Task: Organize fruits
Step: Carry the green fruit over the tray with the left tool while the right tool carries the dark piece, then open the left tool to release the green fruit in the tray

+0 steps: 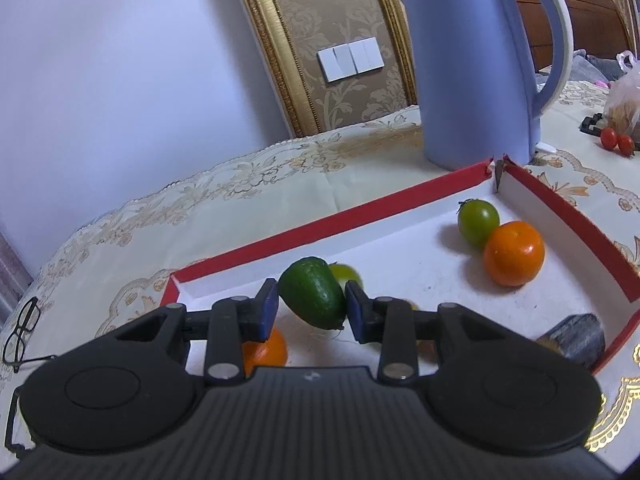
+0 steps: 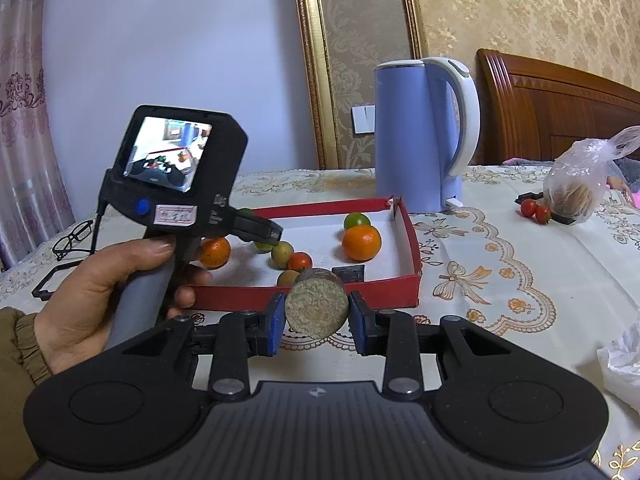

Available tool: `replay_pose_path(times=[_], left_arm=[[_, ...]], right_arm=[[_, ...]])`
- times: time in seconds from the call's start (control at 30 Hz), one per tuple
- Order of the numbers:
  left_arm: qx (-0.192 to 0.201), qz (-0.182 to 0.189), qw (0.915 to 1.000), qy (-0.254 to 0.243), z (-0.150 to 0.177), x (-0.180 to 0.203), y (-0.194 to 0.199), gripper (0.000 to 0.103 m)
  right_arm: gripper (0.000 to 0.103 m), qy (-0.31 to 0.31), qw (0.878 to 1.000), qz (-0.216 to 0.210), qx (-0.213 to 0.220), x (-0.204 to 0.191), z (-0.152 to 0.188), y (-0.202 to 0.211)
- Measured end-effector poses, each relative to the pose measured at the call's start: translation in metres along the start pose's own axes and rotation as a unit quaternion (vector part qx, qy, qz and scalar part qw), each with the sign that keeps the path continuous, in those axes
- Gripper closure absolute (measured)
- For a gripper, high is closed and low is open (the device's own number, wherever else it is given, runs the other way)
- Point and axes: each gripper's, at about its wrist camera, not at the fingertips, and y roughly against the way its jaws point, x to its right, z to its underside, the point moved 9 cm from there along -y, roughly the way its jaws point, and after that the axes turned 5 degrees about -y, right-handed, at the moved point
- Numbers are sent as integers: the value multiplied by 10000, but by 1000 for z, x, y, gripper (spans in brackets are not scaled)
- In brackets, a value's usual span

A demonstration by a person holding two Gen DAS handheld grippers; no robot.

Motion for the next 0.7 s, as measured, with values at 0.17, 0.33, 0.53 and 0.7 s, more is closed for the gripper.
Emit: replay_pose_path(times=[0.17,0.33,0.53,0.7], left_arm=[[-34,88,9999,-33,-9,8,-9,69],[-39,5,9999,-151,-16,16,-17,68],[-71,95,9998,-139,-16,25,-17,64],[-98,68,9999,-84,-14,23,-16,52]], right_arm=[[71,1,10000,8,-13,0,1,1],[71,-1,10000,42,-7,2,1,2],[71,-38,10000,92,-7,8,1,3],[71,-58,9999,98,-20,9,2,2]])
